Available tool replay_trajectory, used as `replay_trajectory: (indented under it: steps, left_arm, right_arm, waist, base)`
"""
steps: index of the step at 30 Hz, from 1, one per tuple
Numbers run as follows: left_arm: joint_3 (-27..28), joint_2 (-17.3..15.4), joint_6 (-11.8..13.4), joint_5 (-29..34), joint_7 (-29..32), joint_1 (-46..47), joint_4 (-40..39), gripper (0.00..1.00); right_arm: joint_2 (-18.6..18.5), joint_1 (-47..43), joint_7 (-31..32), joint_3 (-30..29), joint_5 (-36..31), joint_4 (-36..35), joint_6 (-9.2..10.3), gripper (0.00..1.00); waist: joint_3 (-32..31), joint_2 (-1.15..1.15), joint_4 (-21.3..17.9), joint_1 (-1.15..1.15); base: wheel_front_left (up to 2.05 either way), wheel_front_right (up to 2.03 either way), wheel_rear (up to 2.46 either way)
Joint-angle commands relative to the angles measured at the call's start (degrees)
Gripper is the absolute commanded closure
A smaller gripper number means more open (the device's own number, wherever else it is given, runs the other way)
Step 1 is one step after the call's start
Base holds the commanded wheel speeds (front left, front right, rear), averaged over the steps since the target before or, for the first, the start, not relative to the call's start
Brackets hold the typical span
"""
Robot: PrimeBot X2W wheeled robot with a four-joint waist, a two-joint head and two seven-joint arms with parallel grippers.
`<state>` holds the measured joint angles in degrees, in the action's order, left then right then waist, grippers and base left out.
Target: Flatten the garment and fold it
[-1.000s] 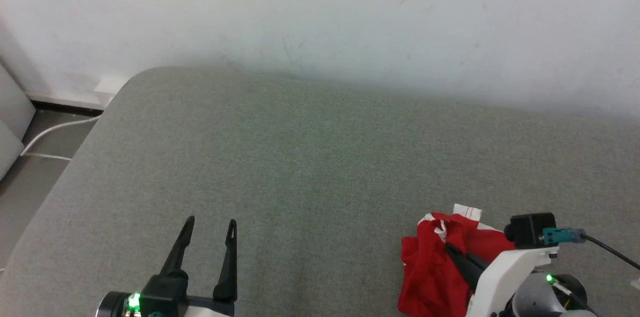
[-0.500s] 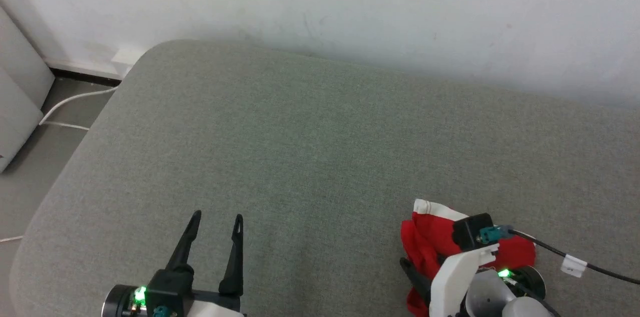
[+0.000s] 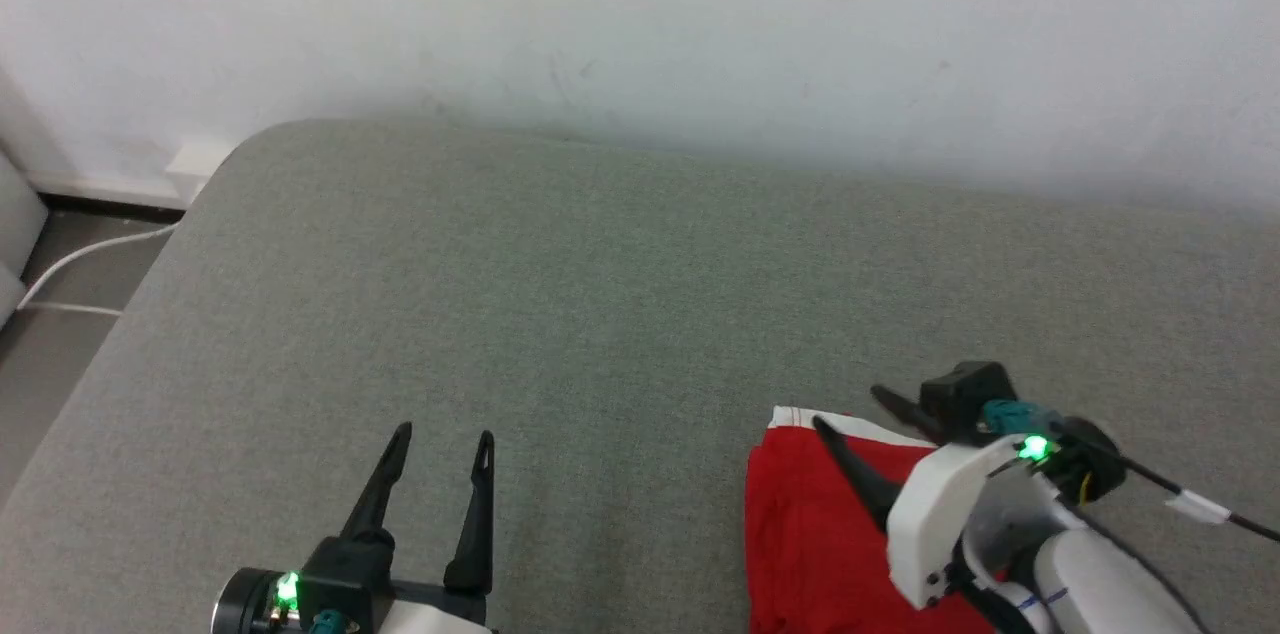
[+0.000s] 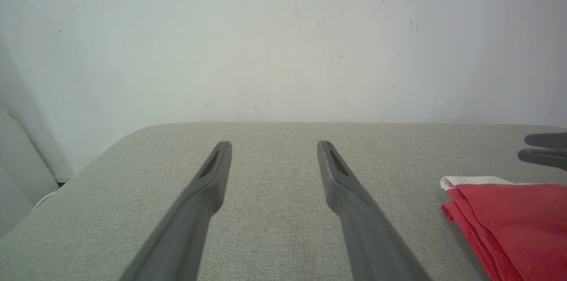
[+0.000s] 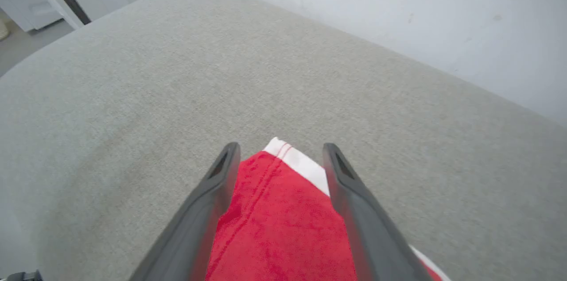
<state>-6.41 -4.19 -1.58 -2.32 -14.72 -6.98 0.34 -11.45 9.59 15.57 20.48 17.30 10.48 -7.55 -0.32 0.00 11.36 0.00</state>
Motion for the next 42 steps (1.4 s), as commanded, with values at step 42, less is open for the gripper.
replay_trajectory:
  steps: [42]
  left_arm:
    - [0.42,1.12,-1.39,-0.24,-0.28,1.26,-0.59,0.00]
  right_arm:
    - [6.72,-19.15,-25.38,-26.96,-11.81,-16.71,0.06,0.00]
  waist:
    - [1.67,0.00,-8.24,0.00]
  base:
    - [0.00,0.00,0.00]
